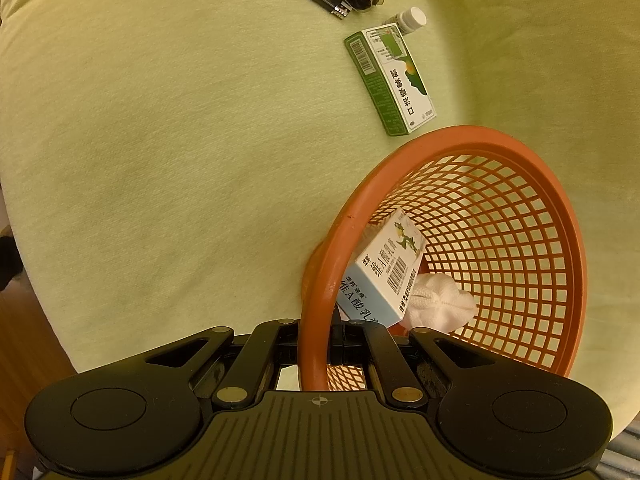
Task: Organize objects
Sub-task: 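Carry the spray bottle over the wastebasket and open the left gripper, then return the left gripper to the black lighter and grasp it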
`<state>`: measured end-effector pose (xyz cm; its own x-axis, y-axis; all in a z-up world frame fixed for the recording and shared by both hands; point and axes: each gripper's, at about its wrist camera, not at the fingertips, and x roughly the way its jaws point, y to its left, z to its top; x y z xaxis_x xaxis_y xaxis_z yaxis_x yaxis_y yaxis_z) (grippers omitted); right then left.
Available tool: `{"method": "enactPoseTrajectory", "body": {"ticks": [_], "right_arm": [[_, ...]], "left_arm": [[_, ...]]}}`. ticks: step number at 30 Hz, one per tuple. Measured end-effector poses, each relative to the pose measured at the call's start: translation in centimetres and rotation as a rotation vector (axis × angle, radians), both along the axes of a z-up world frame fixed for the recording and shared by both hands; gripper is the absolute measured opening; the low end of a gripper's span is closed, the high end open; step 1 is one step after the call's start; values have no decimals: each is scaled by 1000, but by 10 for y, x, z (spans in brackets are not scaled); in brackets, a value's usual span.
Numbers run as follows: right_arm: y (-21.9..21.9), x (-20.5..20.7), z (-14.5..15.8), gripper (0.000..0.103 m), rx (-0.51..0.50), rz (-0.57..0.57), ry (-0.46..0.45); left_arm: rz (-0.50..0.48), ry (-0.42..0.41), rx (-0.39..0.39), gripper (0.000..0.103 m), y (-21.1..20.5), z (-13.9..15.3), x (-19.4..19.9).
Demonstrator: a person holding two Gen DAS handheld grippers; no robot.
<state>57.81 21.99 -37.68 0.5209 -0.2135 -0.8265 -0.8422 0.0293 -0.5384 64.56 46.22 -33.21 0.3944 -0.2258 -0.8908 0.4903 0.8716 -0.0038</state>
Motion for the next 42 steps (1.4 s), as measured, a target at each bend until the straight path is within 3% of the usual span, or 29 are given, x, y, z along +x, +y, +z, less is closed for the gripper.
{"method": "enactPoseTrajectory", "body": {"ticks": [17,26,30,34,42], "right_arm": [[3,2,-1,0,14,-8,-5],[1,0,0,0,24,-9,-10],[0,1,0,0,28,-13,-10],[-1,1,0,0,31,-11,-12],[-1,0,-1,0,26,0,-11]], "left_arm": [[-230,-137,-189,19,-91,113,18],[-351,-192,-271,19,-171,126,38],[-348,-208,-296,26,-190,123,49],[-315,-210,-297,26,-178,123,46],[-175,-179,-224,26,-118,104,39]]}}
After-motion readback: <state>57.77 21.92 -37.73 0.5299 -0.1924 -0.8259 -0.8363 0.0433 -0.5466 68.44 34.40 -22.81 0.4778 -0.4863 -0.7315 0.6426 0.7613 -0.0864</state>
